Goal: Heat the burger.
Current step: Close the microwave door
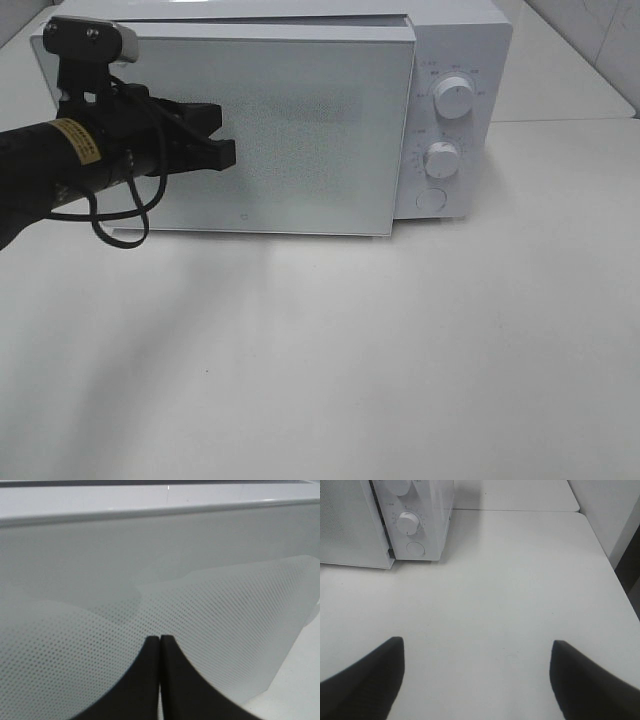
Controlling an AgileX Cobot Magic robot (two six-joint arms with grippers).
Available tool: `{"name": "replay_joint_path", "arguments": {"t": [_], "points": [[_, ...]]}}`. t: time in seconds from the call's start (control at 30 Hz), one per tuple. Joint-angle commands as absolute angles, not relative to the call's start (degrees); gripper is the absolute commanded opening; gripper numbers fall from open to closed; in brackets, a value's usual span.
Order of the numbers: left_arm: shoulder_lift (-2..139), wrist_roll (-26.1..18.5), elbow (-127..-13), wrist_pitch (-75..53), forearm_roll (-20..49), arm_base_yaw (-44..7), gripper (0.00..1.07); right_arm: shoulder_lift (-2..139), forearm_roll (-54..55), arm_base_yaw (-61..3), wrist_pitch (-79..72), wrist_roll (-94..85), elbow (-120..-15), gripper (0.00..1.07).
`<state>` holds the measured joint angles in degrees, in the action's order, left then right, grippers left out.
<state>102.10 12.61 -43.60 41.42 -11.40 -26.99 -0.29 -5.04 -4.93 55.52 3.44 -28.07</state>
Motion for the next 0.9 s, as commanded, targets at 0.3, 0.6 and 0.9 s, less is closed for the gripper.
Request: {"name": "replay_joint_path", "arguments": {"t": [0.3, 0.6, 0.9], "points": [[108.0, 11.63, -54.14, 36.55, -4.01, -31.63, 0.0, -1.95, -5.1, -4.58, 55.06, 3.04, -28.02, 0.76], [112.3, 10.37, -61.99, 32.43, -1.89, -34.09, 0.0, -1.95, -5.1, -4.58, 55.06, 3.04, -28.02, 0.76], [115.51, 2.06, -68.24, 30.54, 7.05, -36.5, 0.0, -1.95, -5.1, -4.58, 55.06, 3.04, -28.02, 0.76]]}}
